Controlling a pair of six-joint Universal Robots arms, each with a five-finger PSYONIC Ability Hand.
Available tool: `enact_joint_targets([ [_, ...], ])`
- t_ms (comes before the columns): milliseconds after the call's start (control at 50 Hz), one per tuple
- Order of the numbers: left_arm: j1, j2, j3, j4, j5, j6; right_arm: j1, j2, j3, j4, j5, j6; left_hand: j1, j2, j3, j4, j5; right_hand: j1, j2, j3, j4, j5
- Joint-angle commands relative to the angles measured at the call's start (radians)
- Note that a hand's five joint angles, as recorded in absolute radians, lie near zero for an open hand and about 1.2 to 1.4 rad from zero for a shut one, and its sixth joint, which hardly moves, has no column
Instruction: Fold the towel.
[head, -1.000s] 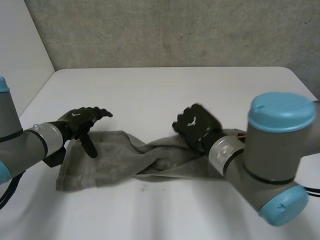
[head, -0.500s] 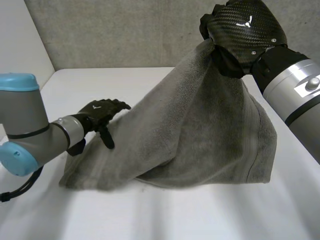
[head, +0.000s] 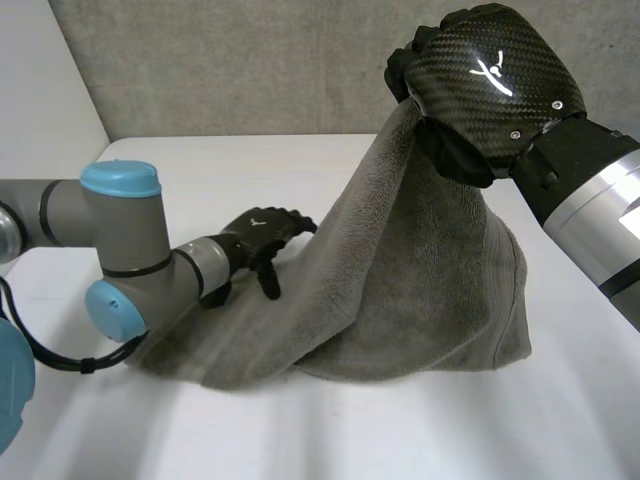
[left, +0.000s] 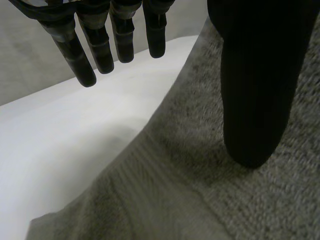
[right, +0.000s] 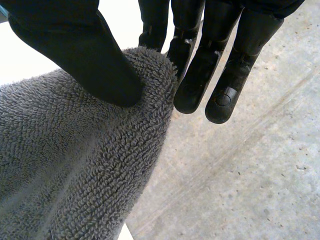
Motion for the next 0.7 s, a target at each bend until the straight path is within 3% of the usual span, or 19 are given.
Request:
enact_joint_targets([
  [20,-0.014,-0.046,0.07,-0.048,0.121,-0.006,-0.033,0.002,0.004,-0.002,0.002,-0.001,0.715,0.714,0.714,0.714,0.714,0.431,0.228,0.21,0.203,0.243],
  [40,-0.014,-0.046,0.071,-0.048,0.121,-0.006,-0.033,0.002,0.004,-0.002,0.002,-0.001,0.719,0.718,0.718,0.718,0.718,0.431,0.228,0.21,0.203,0.243],
  [80,-0.014,-0.08,0.118,-0.075,0.111,-0.016,-0.051,0.004,-0.002,-0.003,0.004,-0.001,1.101,1.101,1.1,1.1,1.101,0.431,0.228,0.21,0.203,0.243],
  [200,-0.009,-0.088,0.146,-0.097,0.052,-0.022,-0.094,0.013,-0.019,-0.003,0.007,-0.001,1.103,1.102,1.102,1.102,1.102,0.431,0.228,0.21,0.203,0.243],
  [240,0.014,-0.073,0.15,-0.103,-0.018,-0.022,-0.111,0.021,-0.03,-0.003,0.011,-0.001,1.103,1.102,1.102,1.102,1.102,0.431,0.228,0.21,0.203,0.243],
  [320,0.06,-0.031,0.135,-0.108,-0.08,-0.025,-0.112,0.036,-0.038,-0.003,0.017,0.0,1.103,1.102,1.102,1.102,1.102,0.431,0.228,0.21,0.203,0.243],
  [580,0.137,0.336,-0.097,-0.105,-0.116,-0.017,-0.105,0.105,-0.052,0.041,0.048,-0.006,1.103,1.102,1.102,1.102,1.102,0.431,0.228,0.21,0.203,0.243],
  [700,0.14,0.487,-0.274,-0.1,-0.188,0.001,-0.073,0.179,-0.059,0.204,0.048,-0.13,1.103,1.102,1.102,1.102,1.102,0.431,0.228,0.21,0.203,0.243],
])
